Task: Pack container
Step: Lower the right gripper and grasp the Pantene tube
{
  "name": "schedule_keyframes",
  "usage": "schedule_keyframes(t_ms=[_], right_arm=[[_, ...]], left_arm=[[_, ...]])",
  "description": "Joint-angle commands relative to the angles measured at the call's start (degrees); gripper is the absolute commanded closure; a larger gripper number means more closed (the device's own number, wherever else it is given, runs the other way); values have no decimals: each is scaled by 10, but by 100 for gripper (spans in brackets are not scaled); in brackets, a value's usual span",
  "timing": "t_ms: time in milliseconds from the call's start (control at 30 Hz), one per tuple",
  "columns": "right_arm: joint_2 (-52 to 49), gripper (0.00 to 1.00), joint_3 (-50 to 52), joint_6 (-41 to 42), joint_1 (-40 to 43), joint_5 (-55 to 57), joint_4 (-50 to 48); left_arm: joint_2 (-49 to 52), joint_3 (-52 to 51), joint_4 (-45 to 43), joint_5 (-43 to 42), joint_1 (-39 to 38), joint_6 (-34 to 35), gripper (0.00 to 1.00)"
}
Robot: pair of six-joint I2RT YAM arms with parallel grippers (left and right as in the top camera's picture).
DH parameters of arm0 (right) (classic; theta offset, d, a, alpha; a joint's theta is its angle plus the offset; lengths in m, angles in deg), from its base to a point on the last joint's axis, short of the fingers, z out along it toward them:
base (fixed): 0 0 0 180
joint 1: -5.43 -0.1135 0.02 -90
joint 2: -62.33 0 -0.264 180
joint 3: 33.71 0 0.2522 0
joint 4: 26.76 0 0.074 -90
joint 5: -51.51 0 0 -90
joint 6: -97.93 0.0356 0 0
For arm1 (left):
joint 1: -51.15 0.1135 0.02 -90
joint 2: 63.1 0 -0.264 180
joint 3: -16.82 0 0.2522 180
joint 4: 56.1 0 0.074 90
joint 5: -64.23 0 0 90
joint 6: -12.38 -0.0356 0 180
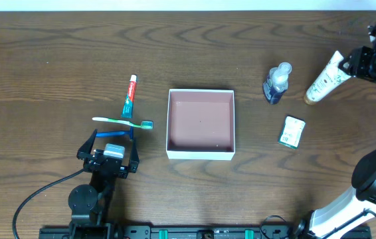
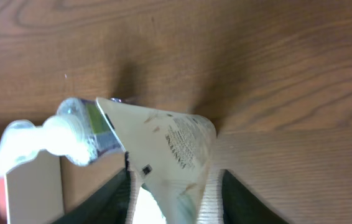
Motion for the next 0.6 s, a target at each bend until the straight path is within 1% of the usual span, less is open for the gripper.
schedule_keyframes(t_ms=[0, 233, 300, 367, 500, 567], right_arm=[[-2, 63, -7, -7, -7, -8, -1], [-3, 65, -7, -14, -15, -8, 3], [-3, 56, -7, -20, -18, -8, 2], [-3, 52, -7, -26, -21, -8, 0], [-3, 52, -7, -33, -30, -5, -11], [-4, 58, -7, -39, -35, -1, -16]], left_arm=[[0, -10, 19, -8, 3, 5, 2], [0, -10, 19, -8, 3, 5, 2], [0, -10, 19, -8, 3, 5, 2], [0, -10, 19, -8, 3, 5, 2], [0, -10, 19, -8, 3, 5, 2], [0, -10, 19, -8, 3, 5, 2]])
